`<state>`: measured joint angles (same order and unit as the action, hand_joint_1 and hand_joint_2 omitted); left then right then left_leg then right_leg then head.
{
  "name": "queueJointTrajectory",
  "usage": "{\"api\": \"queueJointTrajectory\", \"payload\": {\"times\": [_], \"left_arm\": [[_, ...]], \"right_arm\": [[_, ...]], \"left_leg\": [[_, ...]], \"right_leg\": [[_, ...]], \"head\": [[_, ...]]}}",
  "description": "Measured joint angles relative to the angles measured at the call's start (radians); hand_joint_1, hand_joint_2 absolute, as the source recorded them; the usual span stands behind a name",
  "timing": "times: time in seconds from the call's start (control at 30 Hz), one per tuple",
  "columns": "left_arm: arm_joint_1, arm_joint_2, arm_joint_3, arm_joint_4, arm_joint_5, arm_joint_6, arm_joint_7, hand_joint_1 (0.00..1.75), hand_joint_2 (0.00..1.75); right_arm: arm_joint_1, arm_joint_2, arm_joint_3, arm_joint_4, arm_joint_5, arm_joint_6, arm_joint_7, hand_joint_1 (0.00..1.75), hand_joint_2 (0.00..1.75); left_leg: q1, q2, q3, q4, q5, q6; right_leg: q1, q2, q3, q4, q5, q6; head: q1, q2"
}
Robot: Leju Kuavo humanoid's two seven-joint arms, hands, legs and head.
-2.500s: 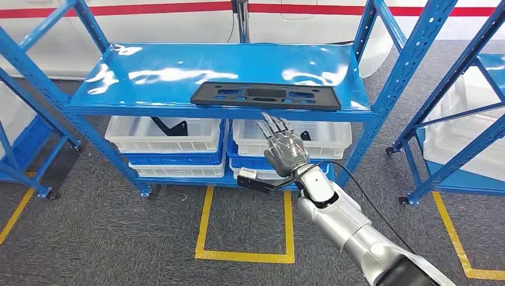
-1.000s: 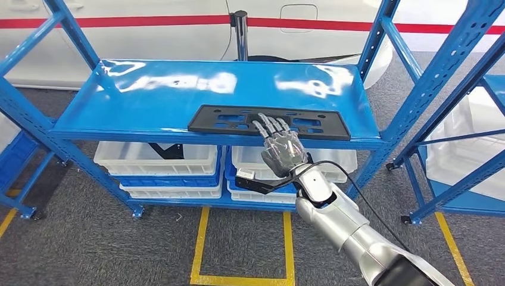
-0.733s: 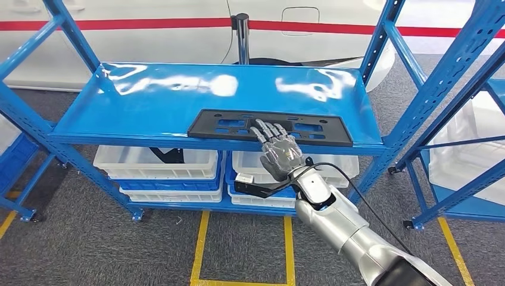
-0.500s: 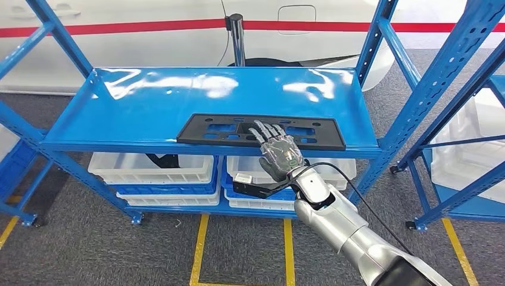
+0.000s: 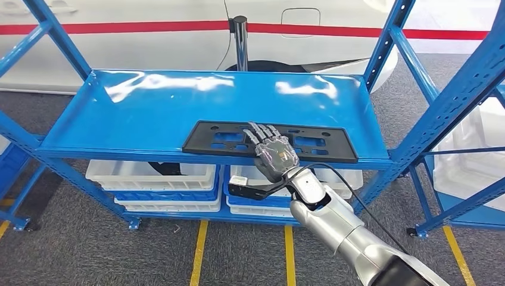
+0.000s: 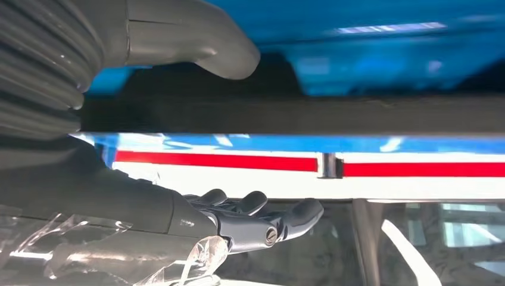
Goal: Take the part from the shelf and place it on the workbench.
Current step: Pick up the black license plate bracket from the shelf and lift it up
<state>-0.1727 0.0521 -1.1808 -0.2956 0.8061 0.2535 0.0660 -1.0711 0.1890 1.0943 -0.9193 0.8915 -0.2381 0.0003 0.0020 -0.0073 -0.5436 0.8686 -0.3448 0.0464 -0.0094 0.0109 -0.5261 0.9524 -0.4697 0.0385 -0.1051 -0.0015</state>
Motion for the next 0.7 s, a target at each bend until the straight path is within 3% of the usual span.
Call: {"api": "queueJointTrajectory", "payload": {"times": [0.1, 0.13, 0.17, 0.2, 0.27, 0.3, 0.33, 0.37, 0.47, 0.5, 0.53, 0.63, 0.67, 0.7], "left_arm": [[0.0, 0.001, 0.0, 0.0, -0.001, 0.001, -0.003, 0.0, 0.0], [0.0, 0.001, 0.0, 0.0, -0.003, 0.0, -0.006, 0.0, 0.0], [0.001, 0.001, 0.0, 0.0, -0.004, 0.0, -0.01, 0.0, 0.0], [0.002, 0.001, 0.001, 0.0, -0.004, -0.001, -0.013, 0.0, 0.0], [0.001, 0.001, 0.002, 0.0, 0.0, -0.006, -0.017, 0.0, 0.0], [0.0, 0.001, 0.002, 0.0, 0.004, -0.008, -0.017, 0.0, 0.0], [0.0, 0.001, 0.003, 0.0, 0.006, -0.009, -0.018, 0.0, 0.0], [0.0, 0.001, 0.003, 0.0, 0.009, -0.01, -0.019, 0.0, 0.0], [0.002, 0.002, 0.009, 0.0, 0.018, -0.01, -0.024, 0.0, 0.0], [0.002, 0.002, 0.012, 0.0, 0.021, -0.01, -0.026, 0.0, 0.0], [0.003, 0.001, 0.016, 0.0, 0.022, -0.011, -0.028, 0.0, 0.0], [0.003, 0.001, 0.024, 0.0, 0.023, -0.011, -0.031, 0.0, 0.0], [0.004, 0.001, 0.025, 0.0, 0.023, -0.011, -0.031, 0.0, 0.0], [0.004, 0.001, 0.026, 0.0, 0.023, -0.01, -0.031, 0.0, 0.0]], "right_arm": [[0.006, 0.0, 0.005, 0.0, -0.004, 0.014, -0.009, 0.0, 1.75], [0.01, 0.0, 0.008, 0.0, -0.007, 0.025, -0.011, 0.0, 1.75], [0.013, 0.0, 0.011, 0.001, -0.012, 0.039, -0.014, 0.0, 1.75], [0.014, 0.0, 0.014, 0.001, -0.019, 0.056, -0.016, 0.0, 1.75], [0.012, 0.002, 0.02, 0.003, -0.04, 0.1, -0.018, 0.0, 1.75], [0.01, 0.004, 0.023, 0.006, -0.054, 0.124, -0.017, 0.0, 1.75], [0.007, 0.006, 0.026, 0.011, -0.068, 0.147, -0.014, 0.0, 1.75], [0.005, 0.009, 0.029, 0.018, -0.079, 0.165, -0.009, 0.0, 1.75], [-0.004, 0.017, 0.035, 0.048, -0.101, 0.187, 0.01, 0.0, 1.75], [-0.009, 0.02, 0.036, 0.058, -0.107, 0.187, 0.015, 0.01, 1.75], [-0.014, 0.022, 0.037, 0.068, -0.113, 0.186, 0.018, 0.17, 1.75], [-0.021, 0.026, 0.041, 0.092, -0.128, 0.186, 0.024, 1.47, 1.75], [-0.023, 0.028, 0.042, 0.099, -0.131, 0.187, 0.026, 1.75, 1.75], [-0.025, 0.03, 0.043, 0.106, -0.134, 0.188, 0.028, 1.75, 1.75]], "left_leg": [[0.0, 0.0, 0.011, 0.0, -0.01, 0.011], [0.001, -0.001, 0.016, 0.001, -0.014, 0.011], [0.001, -0.001, 0.022, 0.001, -0.02, 0.01], [0.002, -0.003, 0.031, 0.001, -0.026, 0.008], [0.001, -0.004, 0.049, 0.001, -0.04, 0.0], [-0.001, -0.005, 0.055, 0.0, -0.046, -0.005], [-0.003, -0.006, 0.059, 0.0, -0.052, -0.008], [-0.006, -0.006, 0.06, -0.001, -0.056, -0.004], [-0.008, -0.005, 0.062, -0.003, -0.059, 0.024], [-0.007, -0.005, 0.062, -0.004, -0.059, 0.026], [-0.007, -0.005, 0.063, -0.006, -0.058, 0.025], [-0.005, -0.005, 0.064, -0.01, -0.057, 0.016], [-0.004, -0.005, 0.065, -0.013, -0.057, 0.006], [-0.003, -0.005, 0.067, -0.015, -0.057, -0.005]], "right_leg": [[-0.002, -0.002, -0.127, 0.225, -0.081, 0.011], [-0.002, -0.002, -0.158, 0.265, -0.081, 0.011], [-0.002, -0.002, -0.169, 0.262, -0.059, 0.011], [-0.002, -0.003, -0.159, 0.217, -0.018, 0.009], [-0.001, -0.003, -0.101, 0.063, 0.074, 0.002], [-0.001, -0.003, -0.075, -0.001, 0.102, -0.002], [-0.001, -0.002, -0.058, -0.042, 0.117, -0.006], [-0.002, -0.002, -0.05, -0.06, 0.12, -0.008], [-0.002, -0.001, -0.049, -0.065, 0.118, -0.007], [0.0, -0.001, -0.05, -0.065, 0.118, -0.008], [0.001, 0.0, -0.05, -0.065, 0.117, -0.01], [0.005, 0.0, -0.05, -0.065, 0.114, -0.014], [0.005, 0.0, -0.05, -0.065, 0.114, -0.015], [0.005, 0.0, -0.049, -0.065, 0.114, -0.016]], "head": [[0.0, 0.0], [0.0, 0.0], [0.0, 0.0], [0.0, 0.0], [0.0, 0.0], [0.0, 0.0], [0.0, 0.0], [0.0, 0.0], [0.0, 0.0], [0.0, 0.0], [0.0, 0.0], [0.0, 0.0], [0.0, 0.0], [0.0, 0.0]]}}
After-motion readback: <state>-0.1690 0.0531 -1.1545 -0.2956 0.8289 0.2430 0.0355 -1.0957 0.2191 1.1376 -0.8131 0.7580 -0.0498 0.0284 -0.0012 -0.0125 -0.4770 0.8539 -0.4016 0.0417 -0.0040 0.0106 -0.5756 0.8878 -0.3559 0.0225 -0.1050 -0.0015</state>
